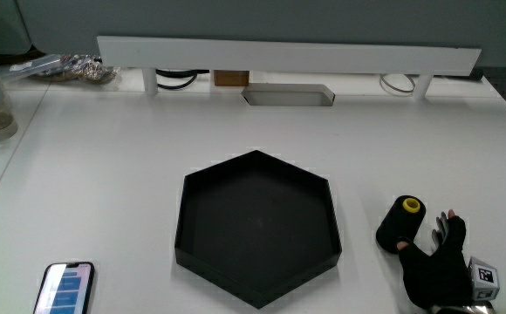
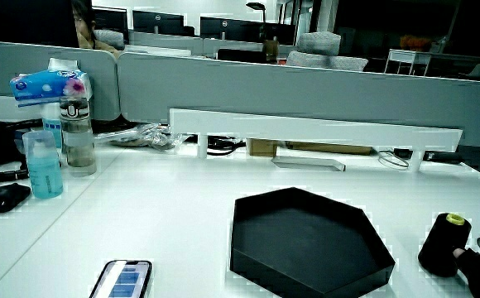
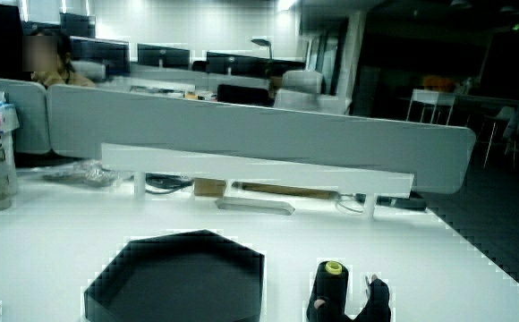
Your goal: Pick sewing from desk
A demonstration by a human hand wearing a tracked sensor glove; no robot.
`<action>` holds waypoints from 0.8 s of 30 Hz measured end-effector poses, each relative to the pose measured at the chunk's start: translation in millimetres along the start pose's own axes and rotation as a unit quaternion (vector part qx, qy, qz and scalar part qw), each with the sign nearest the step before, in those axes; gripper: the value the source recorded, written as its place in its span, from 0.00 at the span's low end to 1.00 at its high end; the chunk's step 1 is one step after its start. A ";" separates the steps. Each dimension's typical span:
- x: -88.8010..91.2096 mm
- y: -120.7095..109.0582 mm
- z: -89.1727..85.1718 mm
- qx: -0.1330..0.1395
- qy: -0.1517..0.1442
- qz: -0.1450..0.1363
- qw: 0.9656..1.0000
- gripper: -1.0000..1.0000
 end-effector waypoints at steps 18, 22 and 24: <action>-44.3 14.6 -28.7 0.034 -0.062 -0.007 0.998 0.54; -52.8 11.1 -26.7 0.084 -0.071 0.012 0.994 0.71; -47.0 13.0 -22.1 0.095 -0.068 0.016 0.993 0.79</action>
